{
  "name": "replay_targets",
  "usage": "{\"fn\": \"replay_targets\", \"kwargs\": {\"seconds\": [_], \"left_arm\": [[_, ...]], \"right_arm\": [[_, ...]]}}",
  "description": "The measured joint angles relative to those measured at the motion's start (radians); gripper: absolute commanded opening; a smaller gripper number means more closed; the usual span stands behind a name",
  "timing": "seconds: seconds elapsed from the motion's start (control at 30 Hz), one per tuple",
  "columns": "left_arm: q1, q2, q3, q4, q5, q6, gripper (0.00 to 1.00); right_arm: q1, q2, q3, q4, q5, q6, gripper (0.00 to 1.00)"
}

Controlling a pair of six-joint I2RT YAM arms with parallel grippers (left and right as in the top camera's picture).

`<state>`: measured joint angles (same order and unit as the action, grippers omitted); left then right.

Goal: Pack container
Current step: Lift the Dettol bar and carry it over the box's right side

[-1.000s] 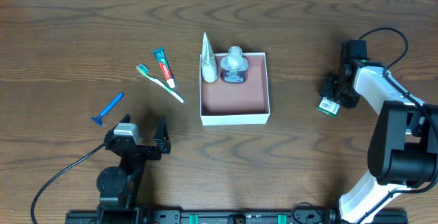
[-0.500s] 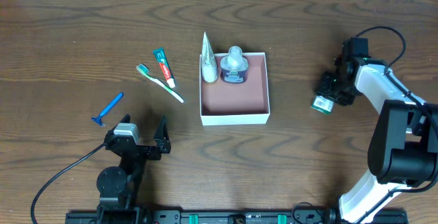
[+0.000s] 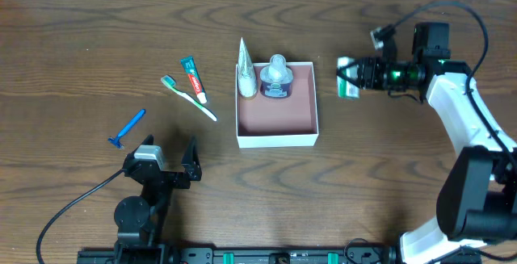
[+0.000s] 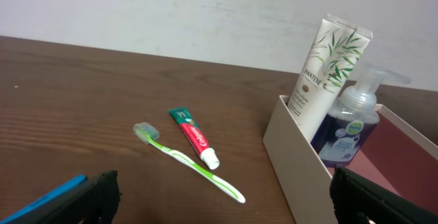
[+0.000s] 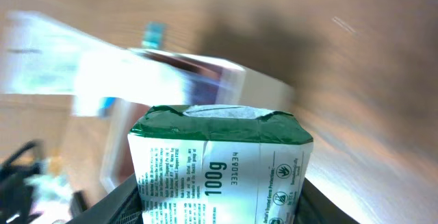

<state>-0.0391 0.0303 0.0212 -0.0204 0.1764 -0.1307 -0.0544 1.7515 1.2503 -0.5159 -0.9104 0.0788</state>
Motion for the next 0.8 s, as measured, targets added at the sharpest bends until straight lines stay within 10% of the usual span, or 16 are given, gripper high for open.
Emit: {"fn": "replay_targets", "kwargs": {"seconds": [0.8], "left_arm": [[0.000, 0.000, 0.000, 0.000, 0.000, 0.000, 0.98]], "right_arm": [[0.201, 0.029, 0.006, 0.162, 0.038, 0.138, 0.35]]}}
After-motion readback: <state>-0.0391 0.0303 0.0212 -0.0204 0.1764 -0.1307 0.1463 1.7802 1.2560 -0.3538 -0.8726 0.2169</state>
